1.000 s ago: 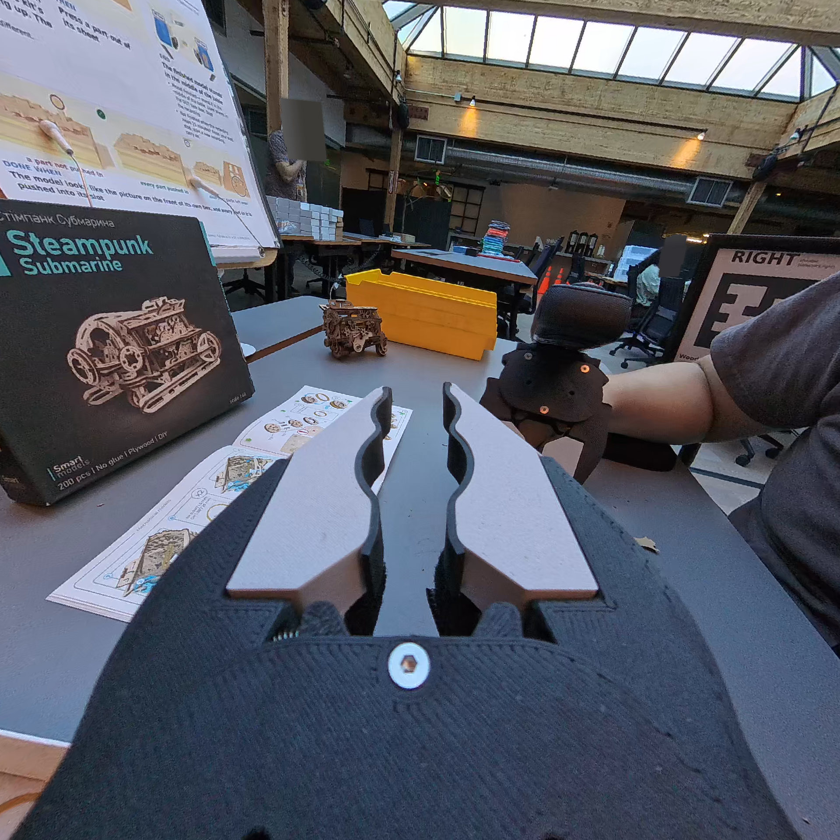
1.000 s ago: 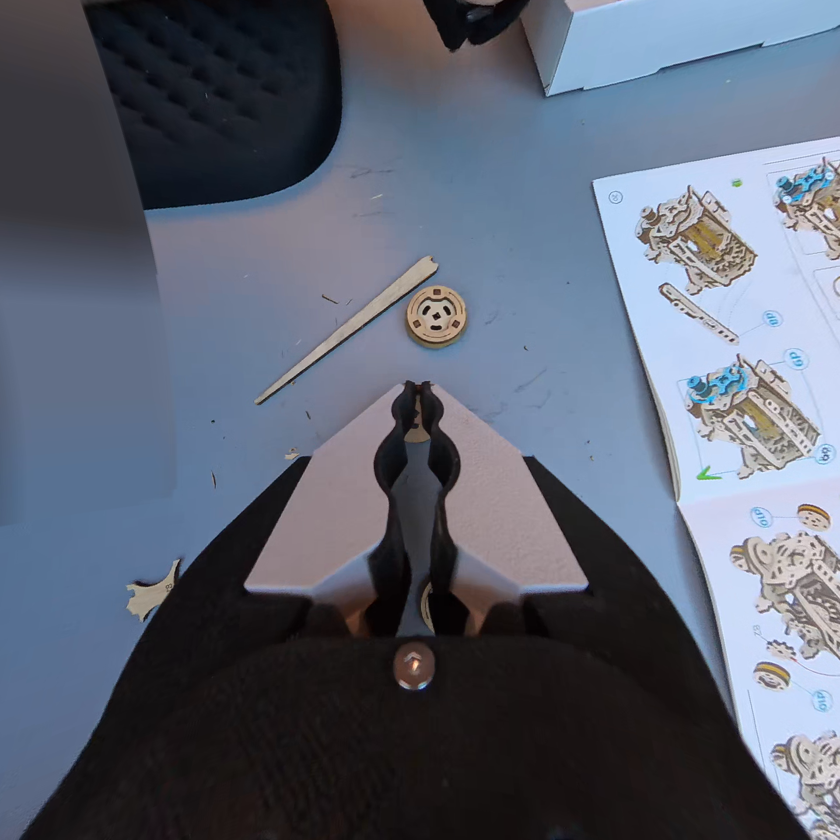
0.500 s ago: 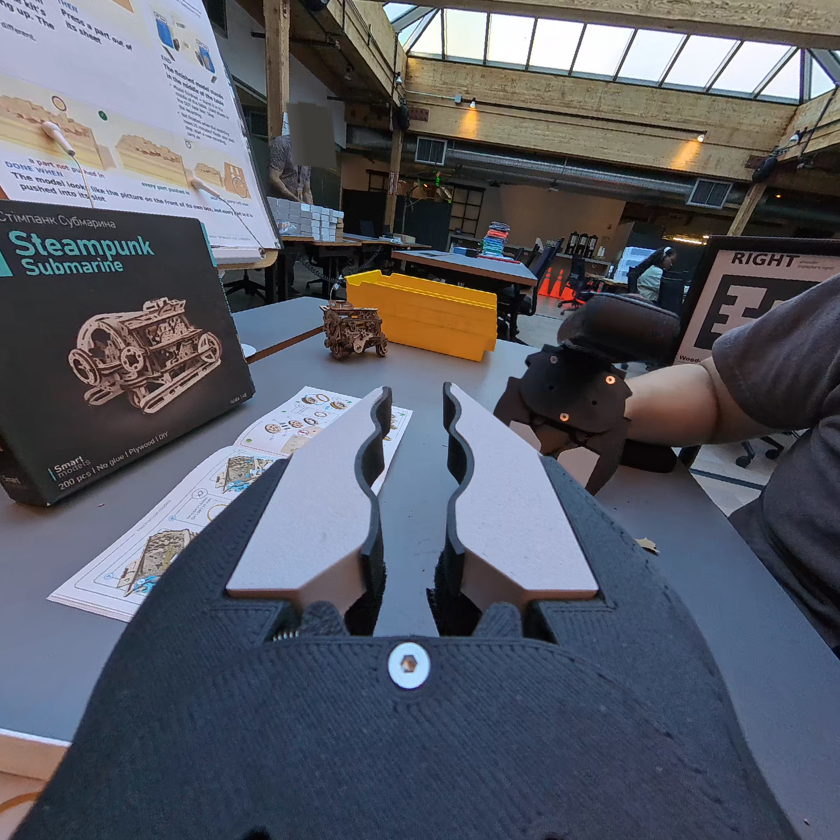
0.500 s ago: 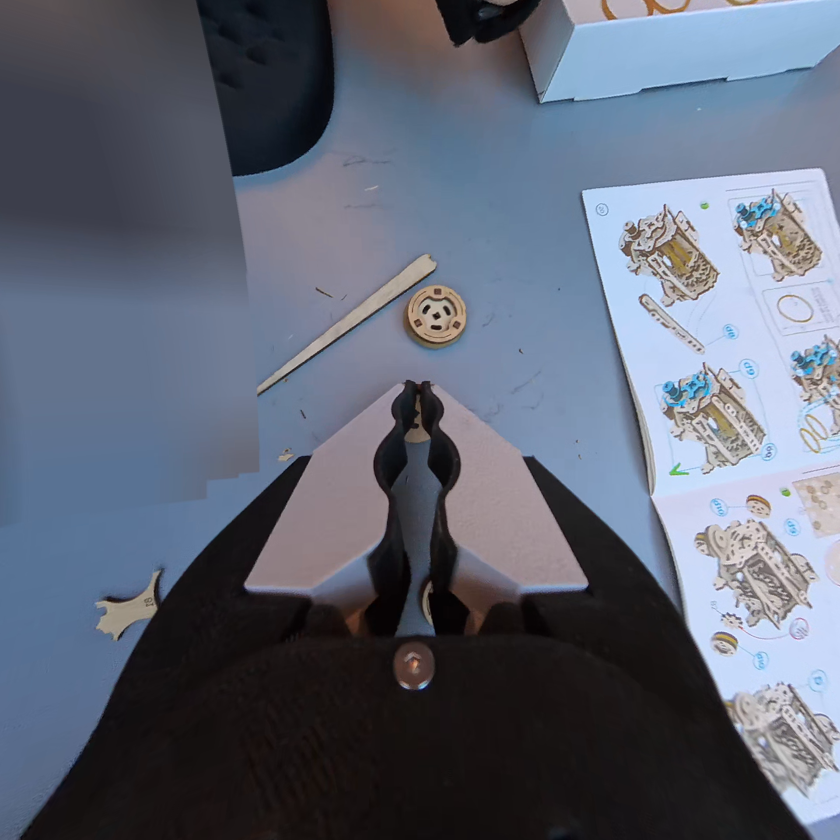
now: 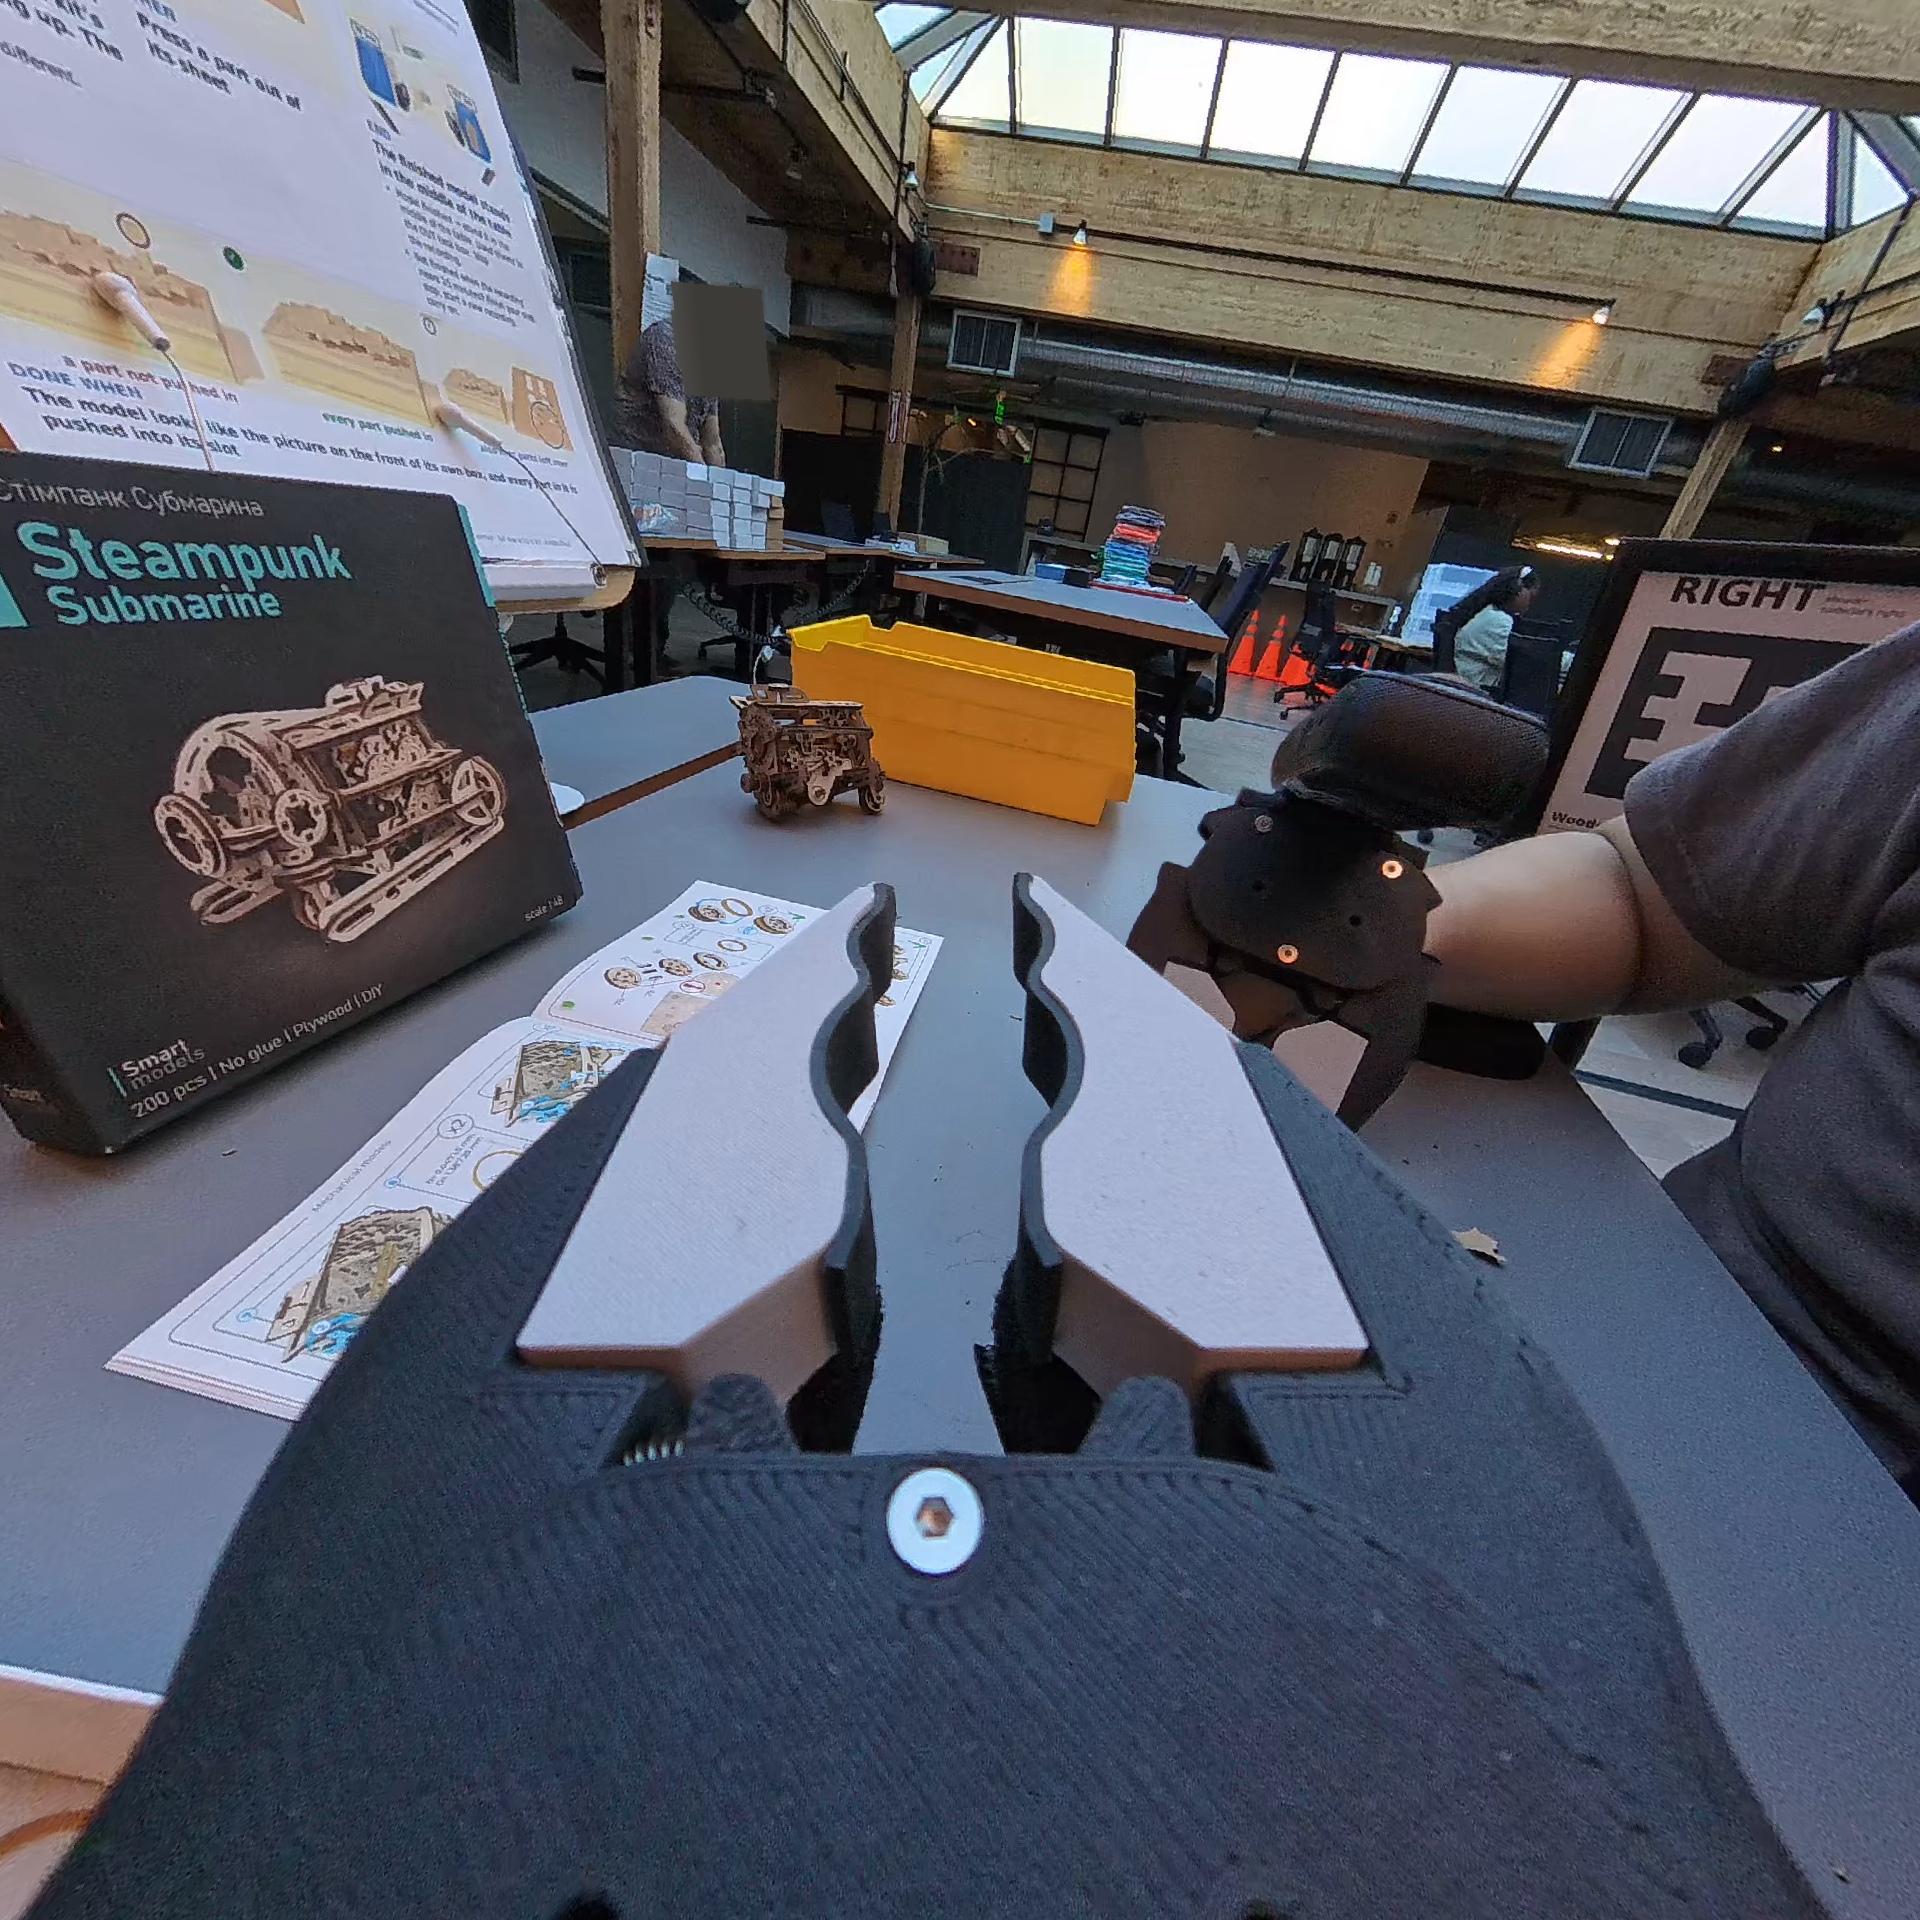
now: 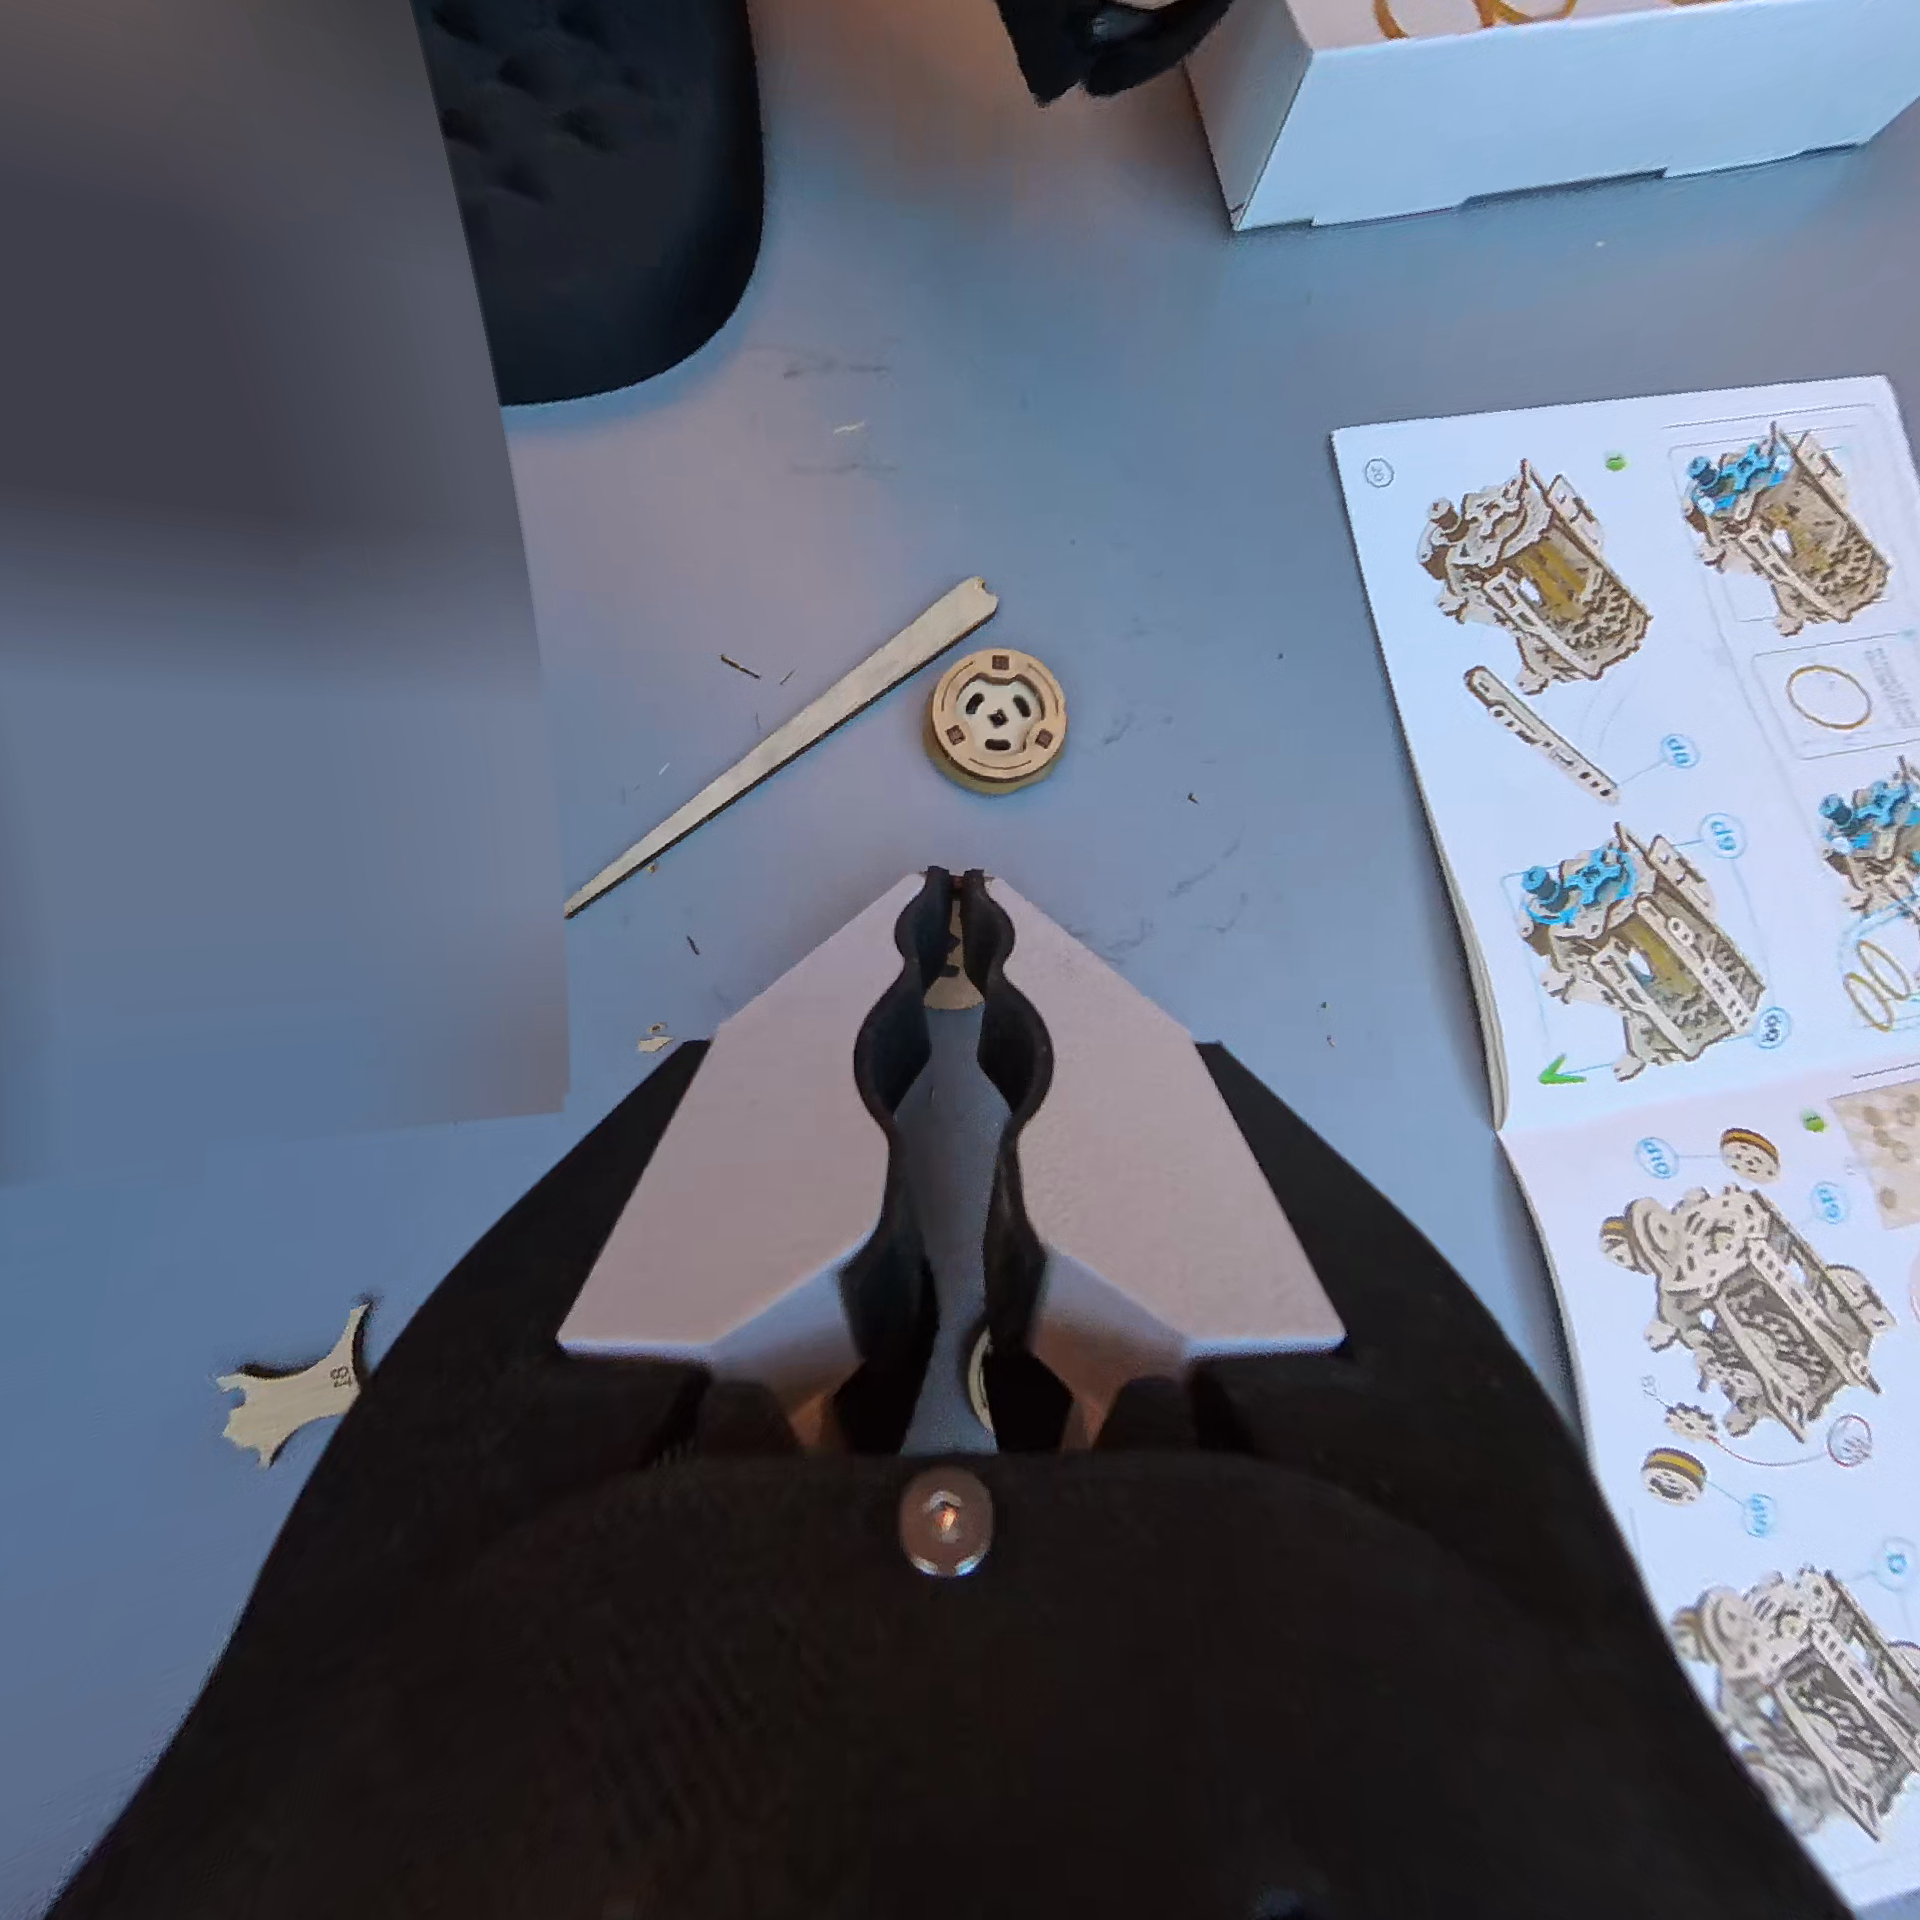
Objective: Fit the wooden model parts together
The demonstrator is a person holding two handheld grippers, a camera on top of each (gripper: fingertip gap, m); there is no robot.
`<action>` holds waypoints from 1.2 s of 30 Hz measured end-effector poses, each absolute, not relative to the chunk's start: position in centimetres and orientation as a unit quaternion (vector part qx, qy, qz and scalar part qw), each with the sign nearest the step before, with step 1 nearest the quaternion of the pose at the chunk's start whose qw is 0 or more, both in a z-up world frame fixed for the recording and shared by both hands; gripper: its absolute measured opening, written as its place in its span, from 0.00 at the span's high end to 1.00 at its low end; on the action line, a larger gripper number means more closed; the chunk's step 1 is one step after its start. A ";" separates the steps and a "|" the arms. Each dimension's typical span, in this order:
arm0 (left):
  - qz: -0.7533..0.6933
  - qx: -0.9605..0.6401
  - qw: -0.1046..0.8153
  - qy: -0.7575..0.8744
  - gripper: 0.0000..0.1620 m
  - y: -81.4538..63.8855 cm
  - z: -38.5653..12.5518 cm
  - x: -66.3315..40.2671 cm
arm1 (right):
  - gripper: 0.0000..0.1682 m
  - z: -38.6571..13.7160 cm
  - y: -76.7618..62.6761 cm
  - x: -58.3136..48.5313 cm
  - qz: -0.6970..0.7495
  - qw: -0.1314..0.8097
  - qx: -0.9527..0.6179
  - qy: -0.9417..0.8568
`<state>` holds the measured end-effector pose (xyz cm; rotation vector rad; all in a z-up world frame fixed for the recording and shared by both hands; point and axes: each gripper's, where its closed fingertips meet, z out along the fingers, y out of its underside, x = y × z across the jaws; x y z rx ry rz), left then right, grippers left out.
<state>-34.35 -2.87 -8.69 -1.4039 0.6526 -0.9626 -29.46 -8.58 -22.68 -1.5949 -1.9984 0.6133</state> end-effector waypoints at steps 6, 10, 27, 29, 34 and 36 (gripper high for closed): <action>-0.417 -0.608 0.613 0.284 0.87 -2.9 -8.6 -34.4 | 0.98 -22.6 -8.6 -29.5 0.276 0.221 -0.608 -0.711; -0.418 -0.607 0.614 0.281 0.87 -2.9 -8.5 -34.5 | 0.98 -22.6 -9.0 -29.5 0.305 0.208 -0.617 -0.695; -0.419 -0.608 0.613 0.281 0.87 -2.9 -8.6 -34.6 | 0.93 -21.4 -8.7 -29.1 0.098 0.229 -0.286 -0.925; -0.419 -0.609 0.612 0.281 0.87 -2.8 -8.7 -34.6 | 0.92 -21.5 -8.9 -29.4 0.083 0.219 -0.237 -0.943; -0.420 -0.610 0.610 0.282 0.87 -2.8 -8.8 -34.6 | 0.94 -21.6 -9.2 -29.2 0.087 0.163 -0.194 -0.963; -0.421 -0.610 0.609 0.281 0.87 -2.8 -8.8 -34.6 | 0.95 -21.8 -9.2 -29.1 0.079 0.154 -0.180 -0.968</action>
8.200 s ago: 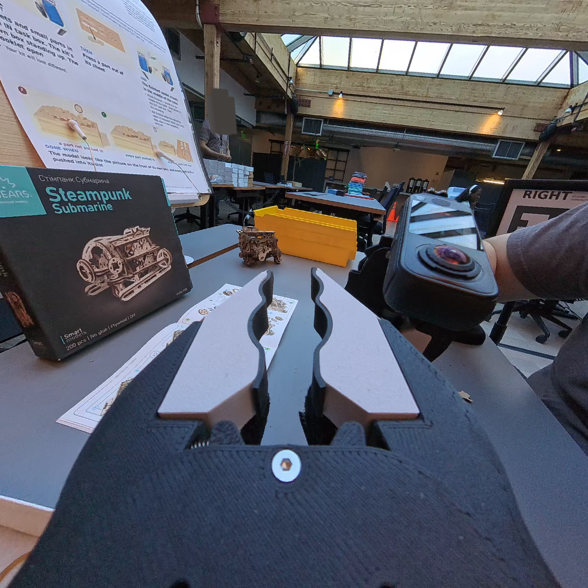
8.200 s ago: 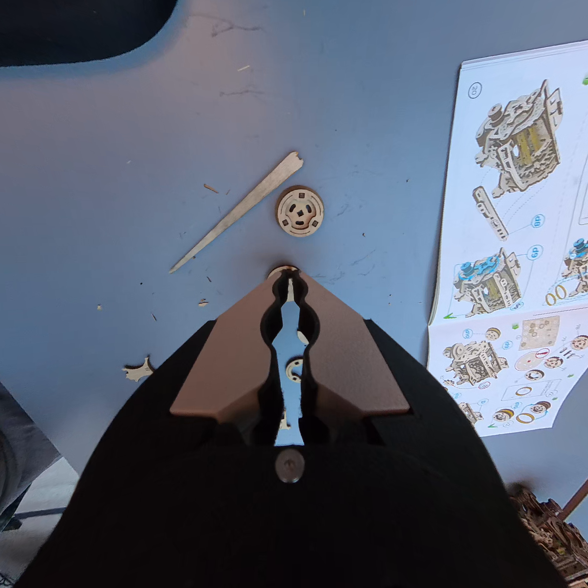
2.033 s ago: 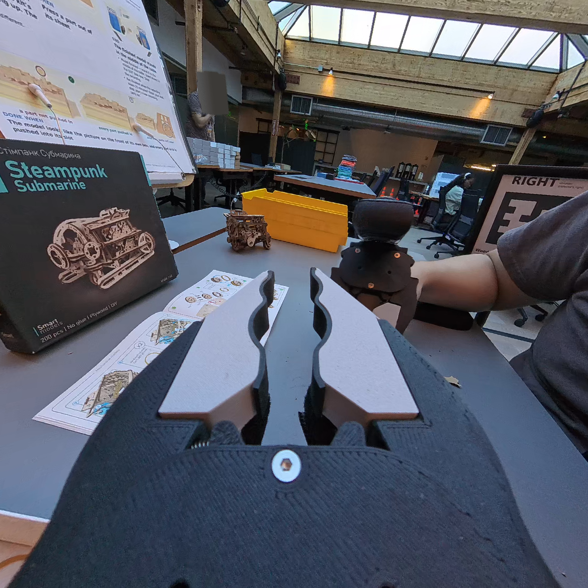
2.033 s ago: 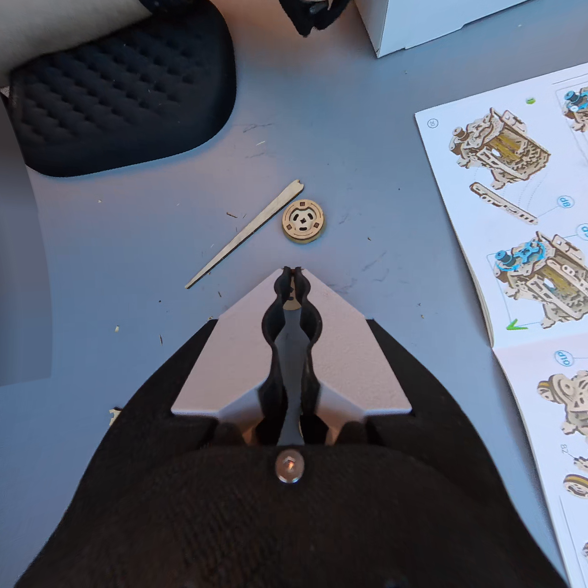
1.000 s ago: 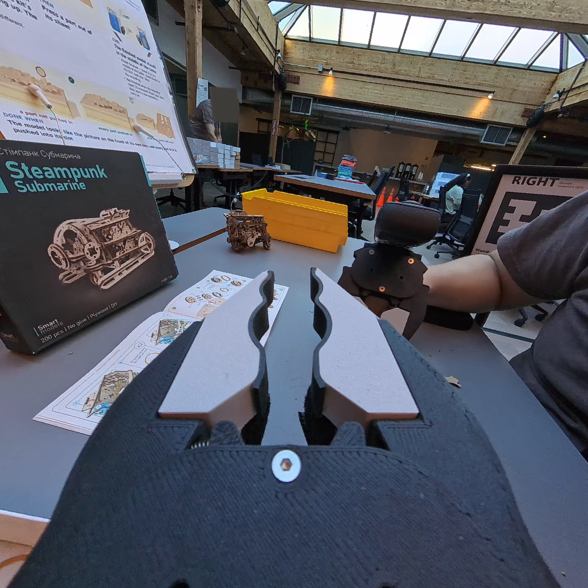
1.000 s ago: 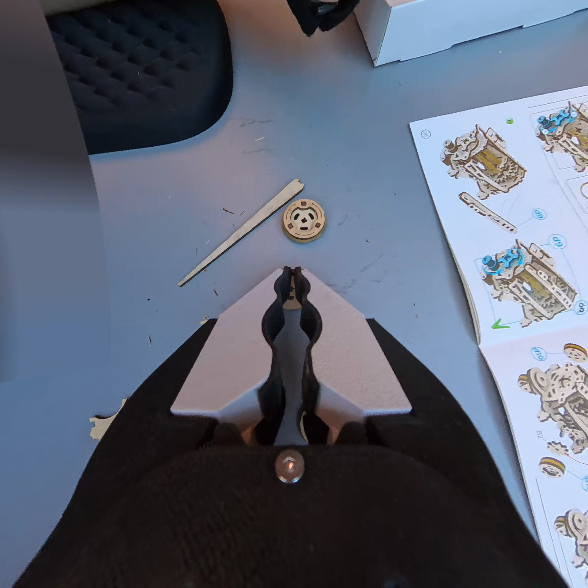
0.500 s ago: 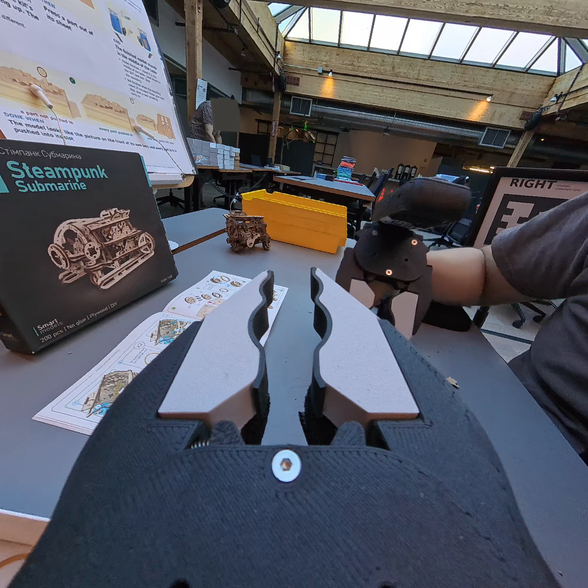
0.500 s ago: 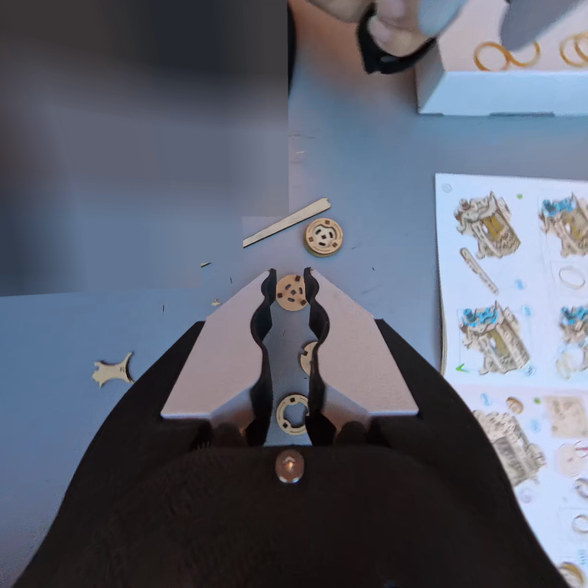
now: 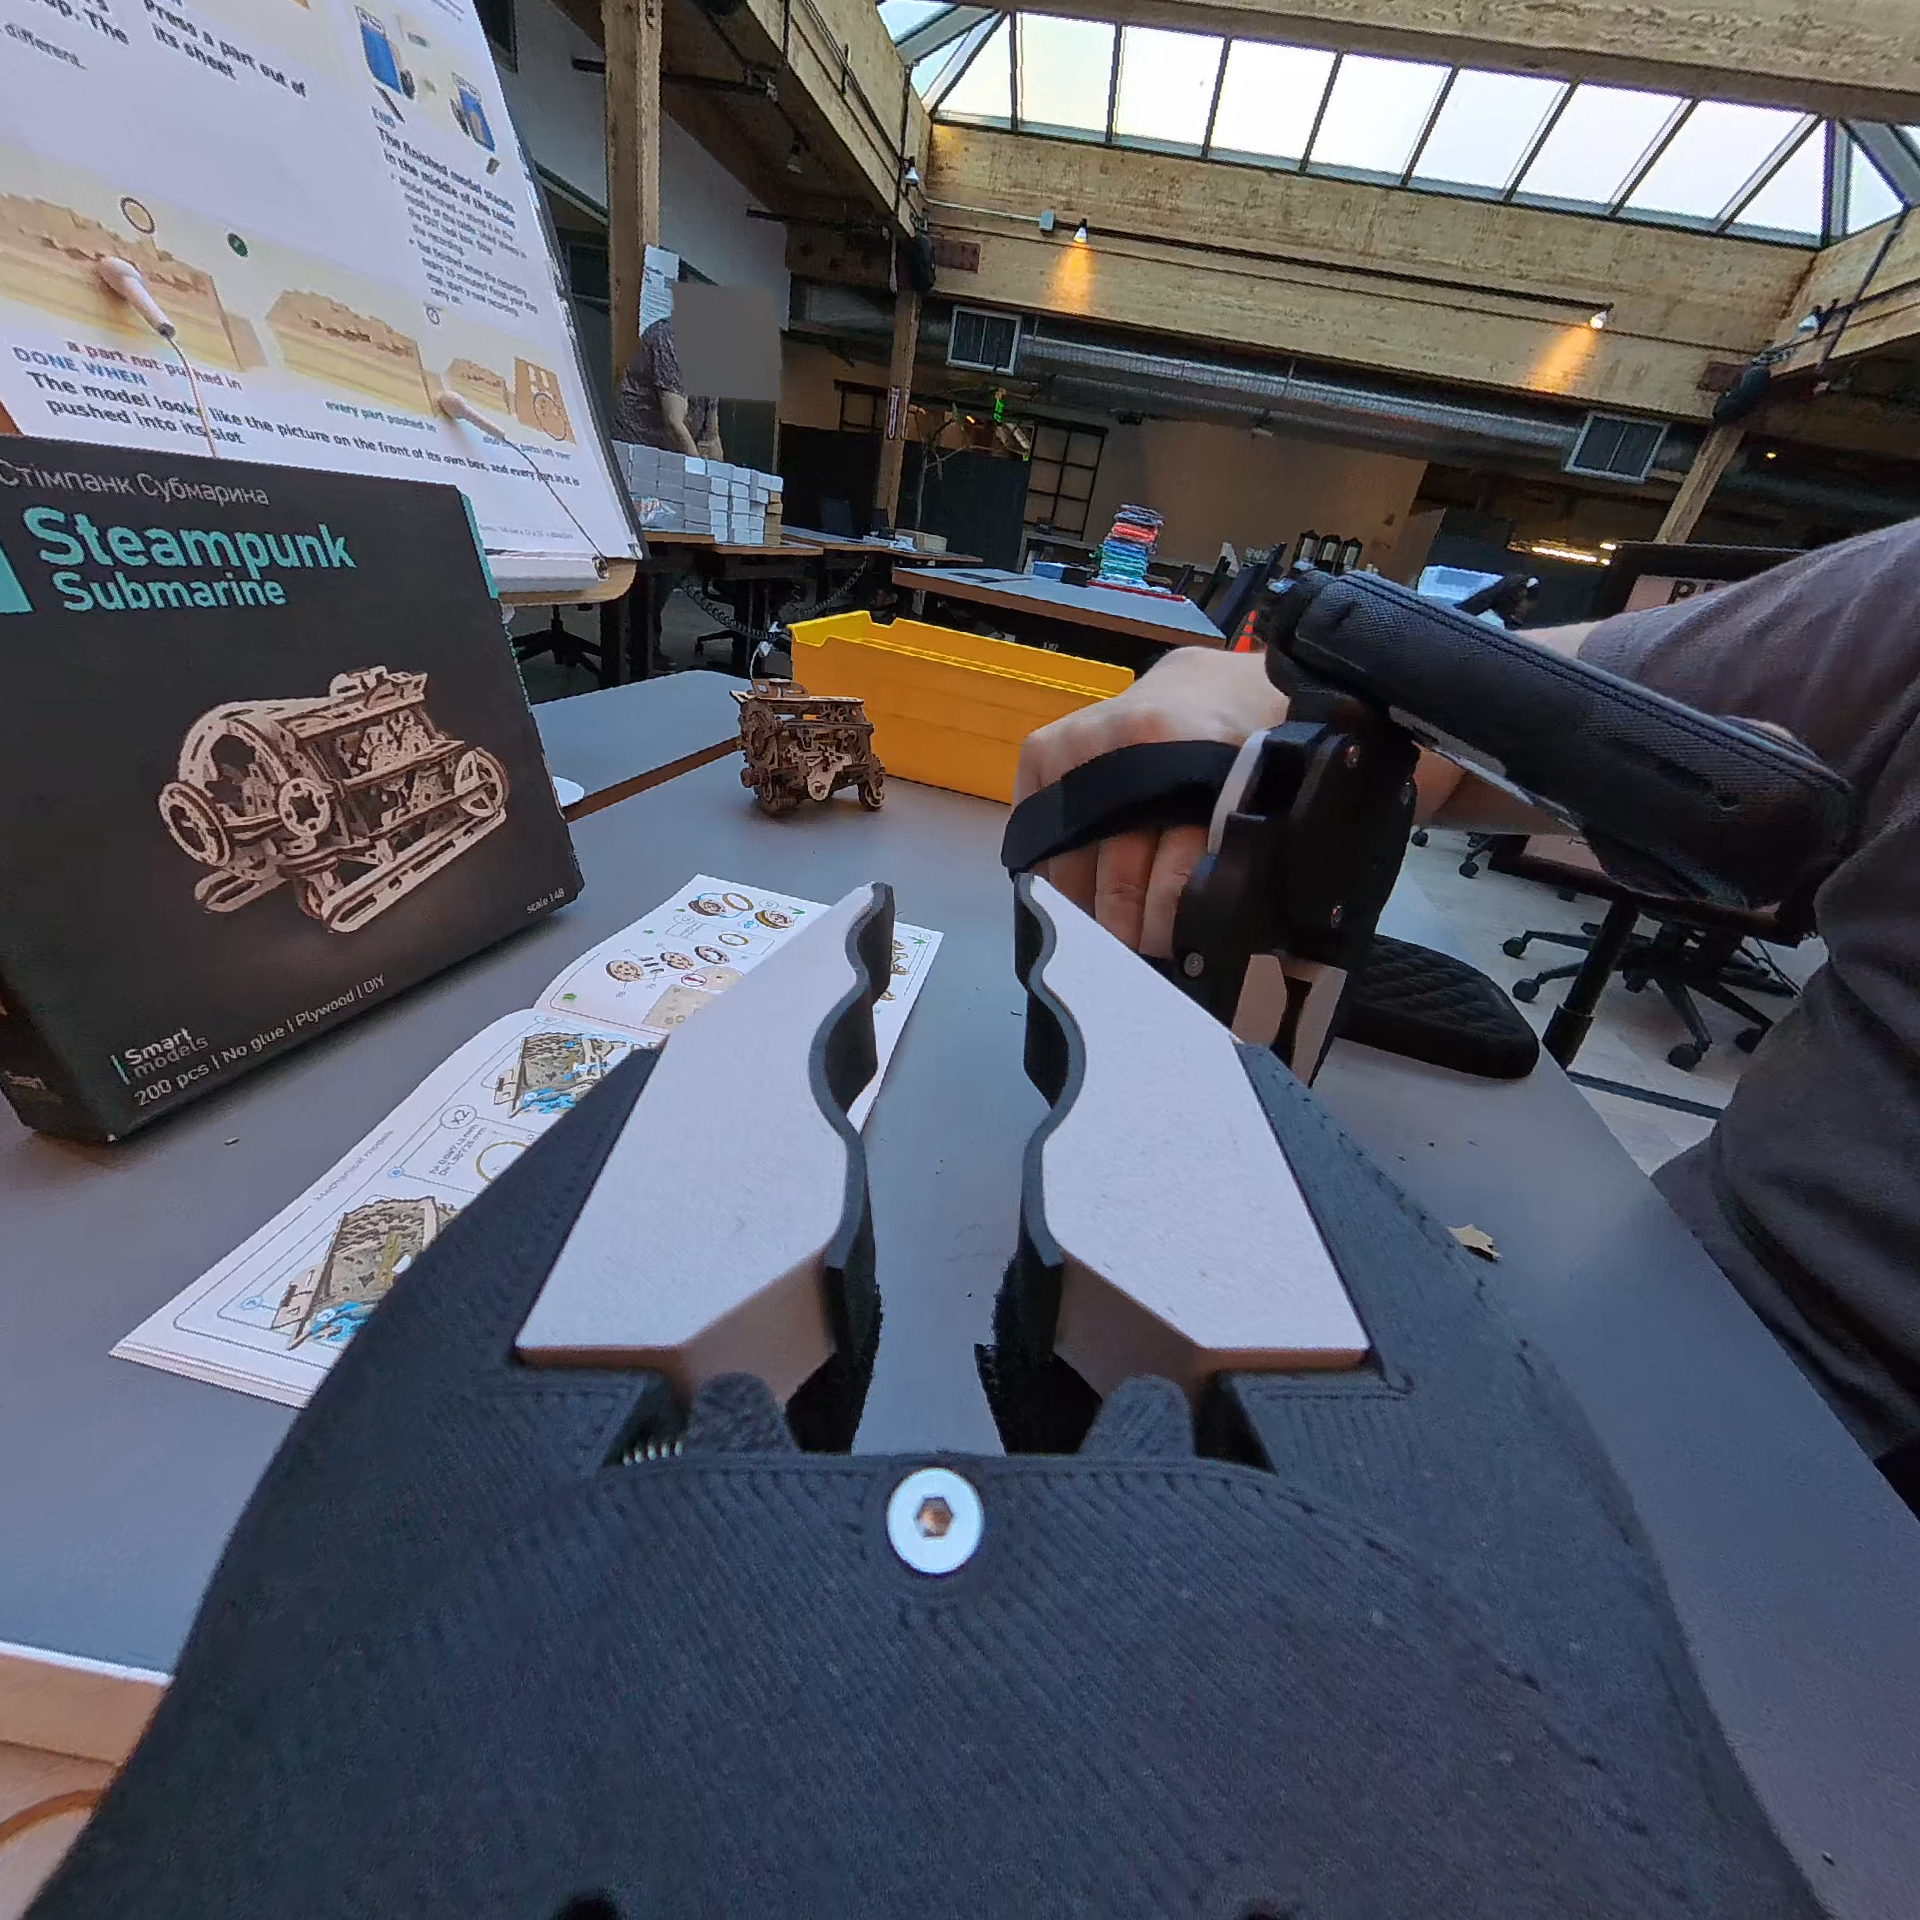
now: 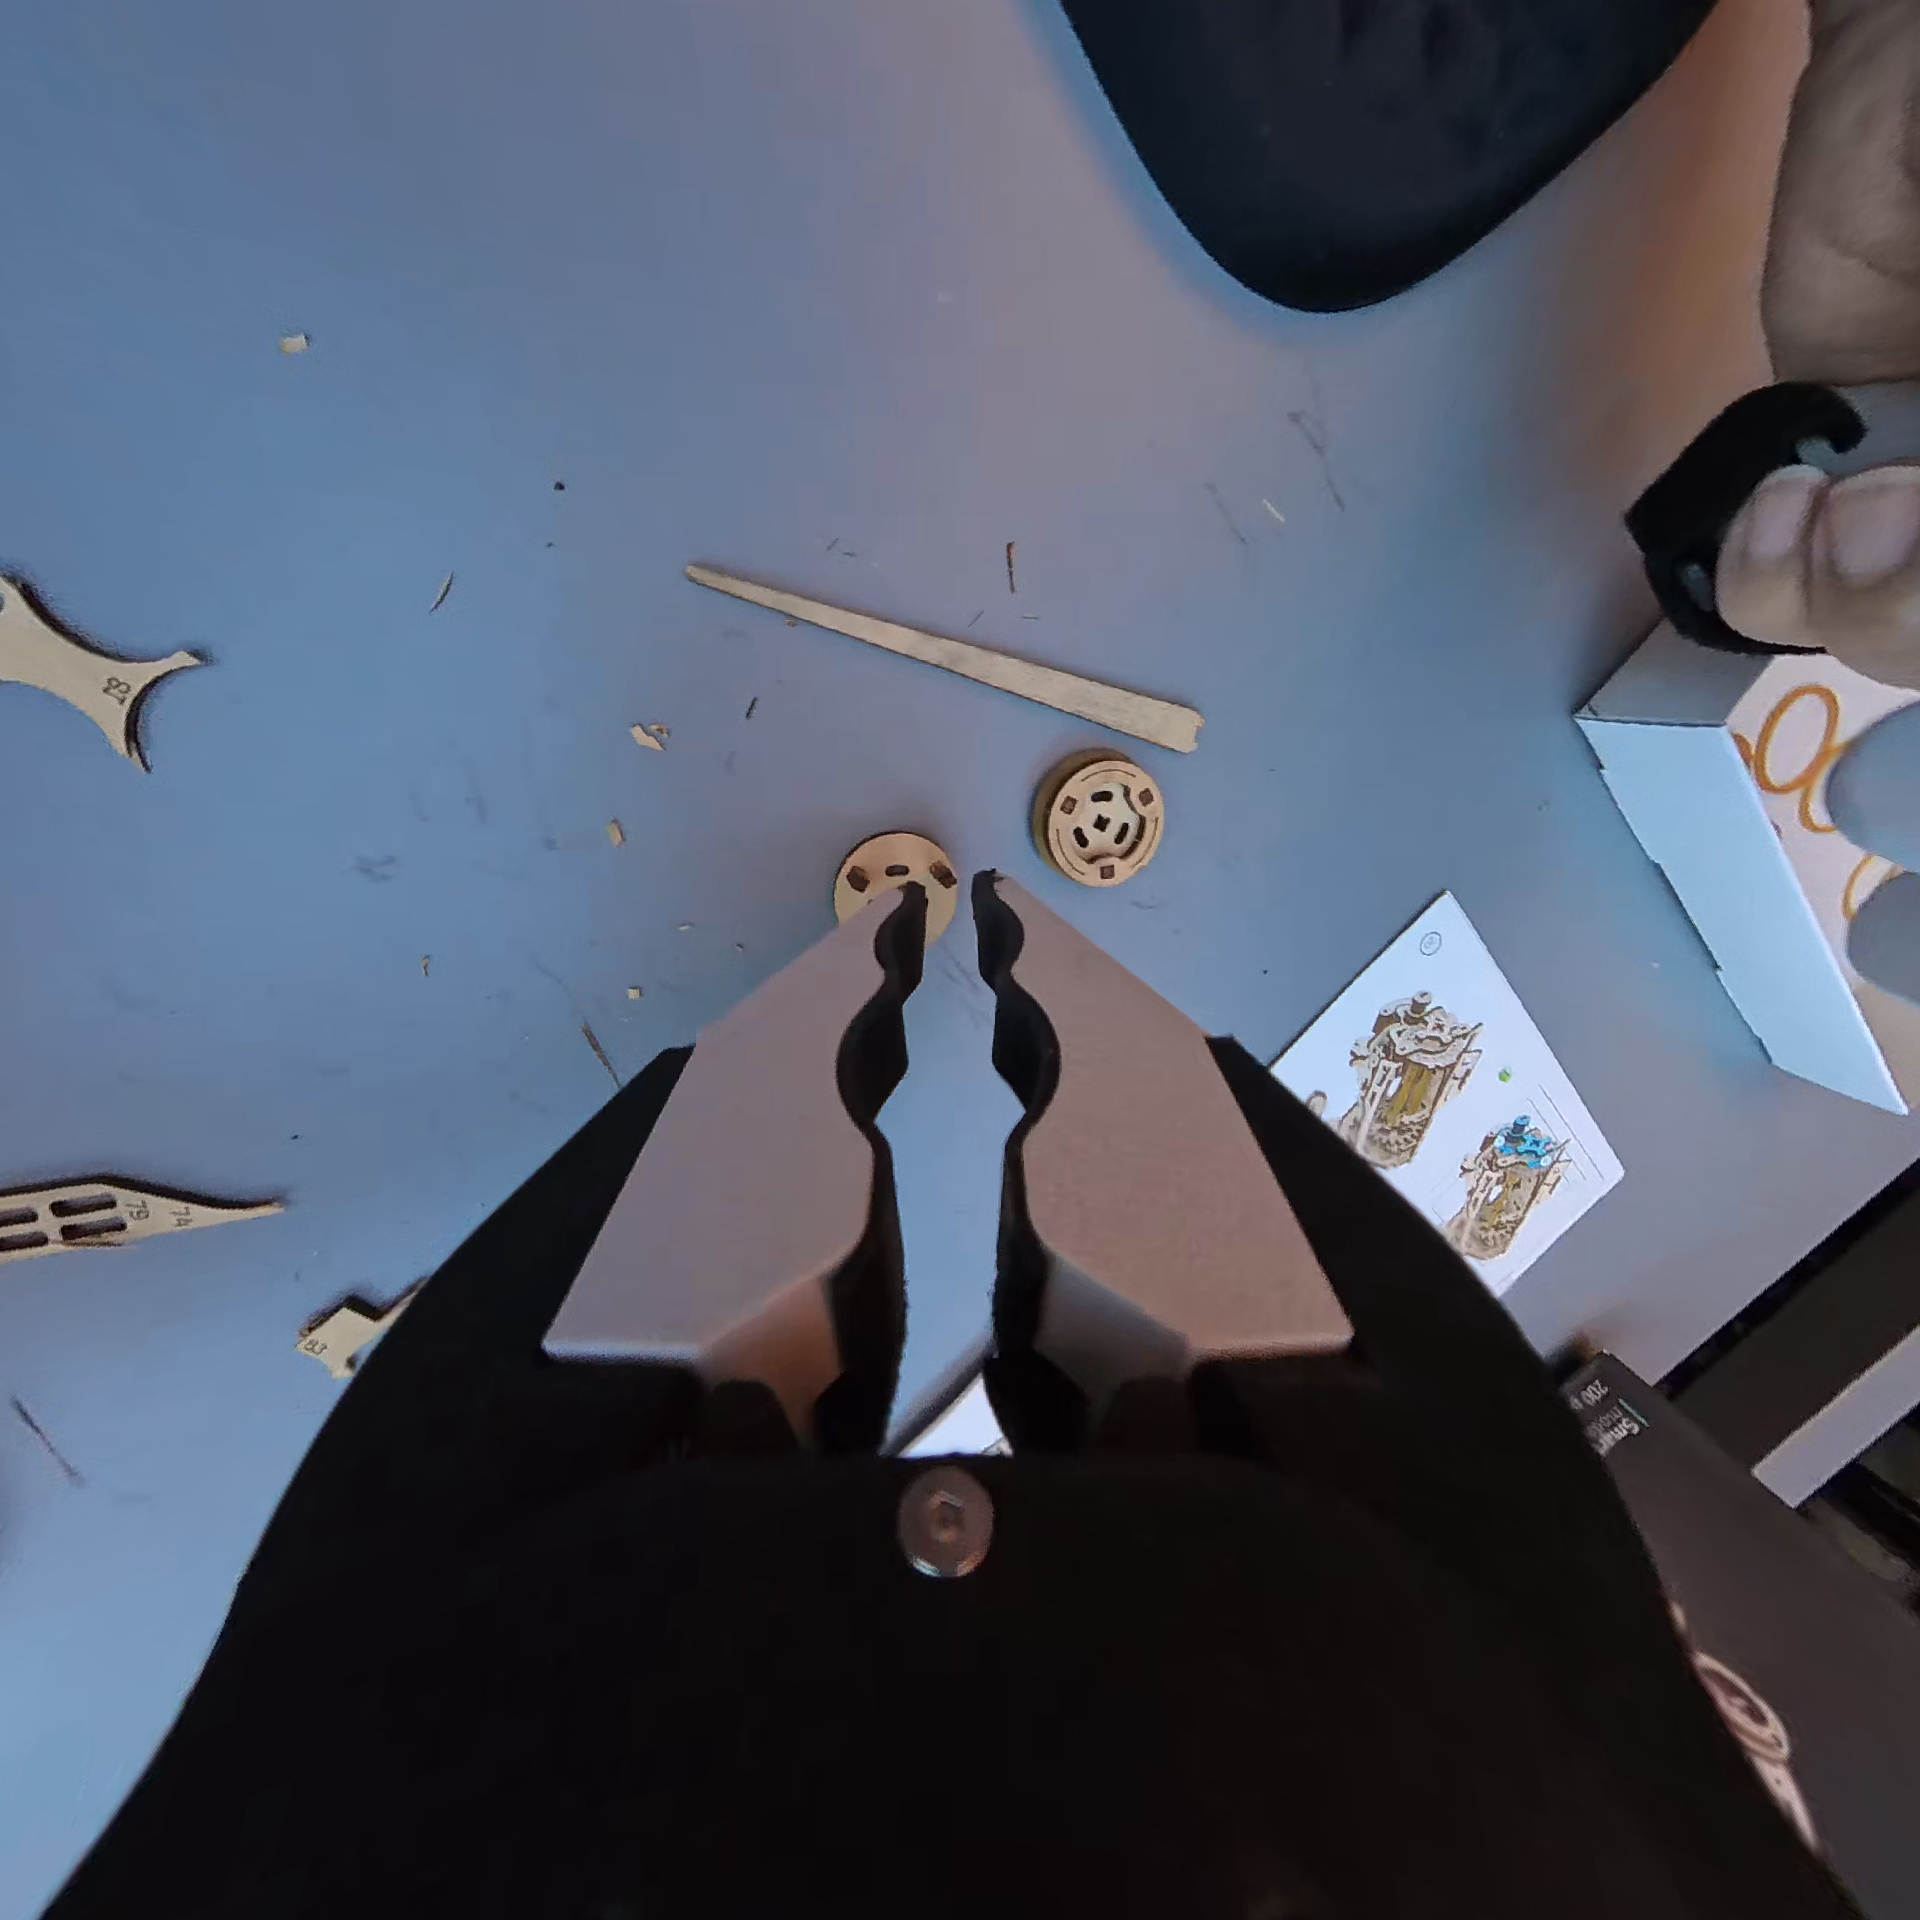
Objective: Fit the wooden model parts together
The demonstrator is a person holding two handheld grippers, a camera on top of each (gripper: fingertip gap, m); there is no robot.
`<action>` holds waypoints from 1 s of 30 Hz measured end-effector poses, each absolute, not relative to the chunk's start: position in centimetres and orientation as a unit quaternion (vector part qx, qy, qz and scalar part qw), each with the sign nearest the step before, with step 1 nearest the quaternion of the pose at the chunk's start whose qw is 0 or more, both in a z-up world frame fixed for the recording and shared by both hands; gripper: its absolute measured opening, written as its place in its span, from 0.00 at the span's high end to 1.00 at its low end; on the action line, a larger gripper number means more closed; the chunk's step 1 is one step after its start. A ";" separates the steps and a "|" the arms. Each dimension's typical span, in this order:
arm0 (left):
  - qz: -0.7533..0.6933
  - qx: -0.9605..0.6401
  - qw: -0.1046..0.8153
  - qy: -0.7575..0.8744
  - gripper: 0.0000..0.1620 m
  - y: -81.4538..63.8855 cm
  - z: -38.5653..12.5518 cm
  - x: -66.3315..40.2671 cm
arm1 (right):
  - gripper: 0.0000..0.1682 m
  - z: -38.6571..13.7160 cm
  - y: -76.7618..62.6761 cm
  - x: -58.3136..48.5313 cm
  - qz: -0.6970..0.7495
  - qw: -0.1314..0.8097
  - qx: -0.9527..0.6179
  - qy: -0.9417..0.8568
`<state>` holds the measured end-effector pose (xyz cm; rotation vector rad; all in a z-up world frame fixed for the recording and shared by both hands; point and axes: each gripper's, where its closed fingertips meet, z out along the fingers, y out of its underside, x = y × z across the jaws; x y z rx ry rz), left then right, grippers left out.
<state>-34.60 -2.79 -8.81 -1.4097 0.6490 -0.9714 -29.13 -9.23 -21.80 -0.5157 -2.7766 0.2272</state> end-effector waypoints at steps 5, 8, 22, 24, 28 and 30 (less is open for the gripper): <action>-0.422 -0.611 0.608 0.281 0.87 -2.8 -8.9 -34.6 | 0.94 -22.5 -9.2 -29.0 0.055 0.131 -0.159 -0.977; -0.422 -0.611 0.608 0.281 0.87 -2.8 -8.9 -34.6 | 0.96 -22.3 -9.0 -29.2 0.048 0.127 -0.155 -0.979; -0.422 -0.611 0.608 0.281 0.87 -2.8 -8.9 -34.6 | 0.99 -22.7 -9.2 -28.6 0.042 0.101 -0.150 -0.983; -0.422 -0.612 0.608 0.280 0.87 -2.8 -8.9 -34.6 | 0.99 -22.7 -9.3 -28.4 0.040 0.097 -0.148 -0.983; -0.423 -0.612 0.607 0.280 0.87 -2.8 -8.9 -34.6 | 0.99 -22.7 -9.4 -28.1 0.014 0.098 -0.156 -0.983; -0.423 -0.612 0.607 0.280 0.87 -2.8 -8.9 -34.6 | 0.99 -22.7 -9.4 -28.1 -0.006 0.108 -0.155 -0.982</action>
